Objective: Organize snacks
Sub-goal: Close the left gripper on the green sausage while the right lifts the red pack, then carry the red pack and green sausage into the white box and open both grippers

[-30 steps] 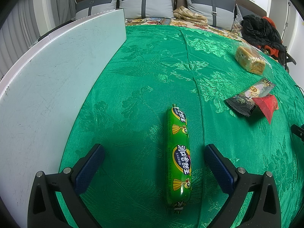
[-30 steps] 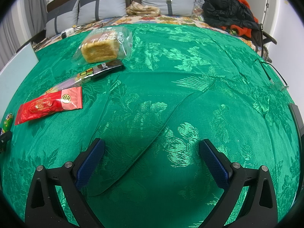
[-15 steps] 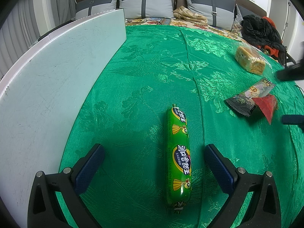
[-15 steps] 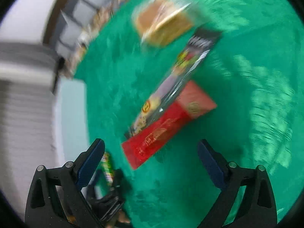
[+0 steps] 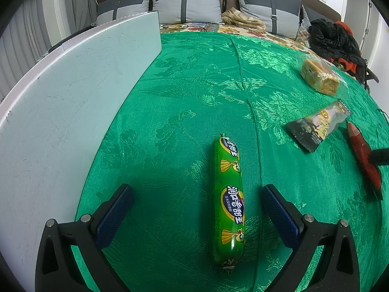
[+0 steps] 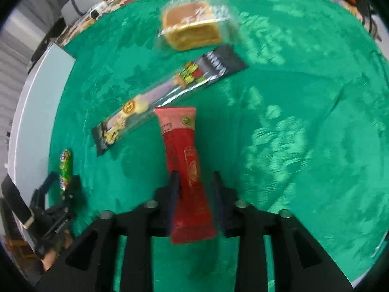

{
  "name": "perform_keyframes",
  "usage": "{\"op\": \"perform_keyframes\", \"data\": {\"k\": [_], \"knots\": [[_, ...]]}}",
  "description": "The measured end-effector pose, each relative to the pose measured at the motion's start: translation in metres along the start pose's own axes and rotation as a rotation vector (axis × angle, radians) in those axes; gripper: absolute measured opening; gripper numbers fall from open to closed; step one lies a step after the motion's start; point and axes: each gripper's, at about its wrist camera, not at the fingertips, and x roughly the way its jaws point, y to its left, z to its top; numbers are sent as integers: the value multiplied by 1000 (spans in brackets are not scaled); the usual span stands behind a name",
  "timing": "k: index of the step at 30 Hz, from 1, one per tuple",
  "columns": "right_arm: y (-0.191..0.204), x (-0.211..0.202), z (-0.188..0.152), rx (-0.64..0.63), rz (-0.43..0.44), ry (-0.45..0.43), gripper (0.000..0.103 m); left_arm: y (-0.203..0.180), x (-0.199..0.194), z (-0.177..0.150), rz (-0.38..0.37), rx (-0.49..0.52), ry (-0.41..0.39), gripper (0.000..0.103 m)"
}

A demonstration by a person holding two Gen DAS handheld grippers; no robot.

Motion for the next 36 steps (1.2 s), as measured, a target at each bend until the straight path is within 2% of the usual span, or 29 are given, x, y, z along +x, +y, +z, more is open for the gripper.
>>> {"op": "perform_keyframes", "data": {"k": [1, 3, 5, 6, 7, 8, 9, 12, 14, 19, 22, 23, 25, 26, 28, 29, 30, 32, 33, 34, 35, 36], "knots": [[0, -2, 0, -9, 0, -6, 70, 0, 0, 0, -1, 0, 0, 103], [5, 2, 1, -36, -4, 0, 68, -1, 1, 2, -4, 10, 18, 103], [14, 14, 0, -72, -26, 26, 68, 1, 0, 5, -18, 20, 83, 99], [19, 20, -1, -87, -38, 27, 69, 1, -1, 8, -24, 22, 106, 90], [24, 21, -5, -119, -67, -5, 52, 0, -5, 8, -32, 30, 109, 81], [27, 20, -10, -139, -82, -21, 30, 0, -9, 9, -37, 47, 107, 56], [29, 18, -13, -153, -87, -25, 17, -1, -12, 9, -65, 58, 111, 21], [26, -2, -20, -140, -39, -56, 17, 6, -25, 6, -171, 43, 124, 22], [26, -19, -27, -150, -17, -96, 17, 12, -34, -5, -204, -1, 112, 22], [24, -20, -40, -155, -11, -69, 16, 22, -50, -24, -280, -131, 124, 22], [56, -36, -32, -177, 56, -116, 16, 35, -80, -13, -325, -198, 68, 22], [71, -43, -29, -192, 83, -132, 16, 47, -99, -4, -340, -228, 28, 22], [113, -67, -19, -239, 163, -173, 16, 65, -123, 12, -342, -260, -35, 22], [134, -76, -12, -262, 200, -189, 16, 83, -144, 23, -325, -278, -89, 22], [182, -94, -4, -321, 284, -221, 16, 110, -163, 34, -284, -298, -142, 22], [212, -103, -2, -358, 328, -232, 16, 132, -174, 40, -239, -312, -166, 22], [236, -109, -2, -390, 366, -237, 16, 147, -178, 42, -200, -319, -173, 23], [288, -117, -6, -442, 449, -231, 17, 183, -177, 43, -65, -333, -144, 25], [313, -119, -7, -461, 499, -230, 22, 199, -173, 40, 8, -340, -116, 41], [334, -119, -9, -471, 538, -230, 33, 210, -170, 37, 57, -344, -95, 53], [342, -121, -12, -480, 565, -225, 45, 229, -166, 29, 138, -358, -61, 71], [351, -120, -14, -484, 582, -221, 64, 240, -166, 23, 176, -369, -53, 72]]}}
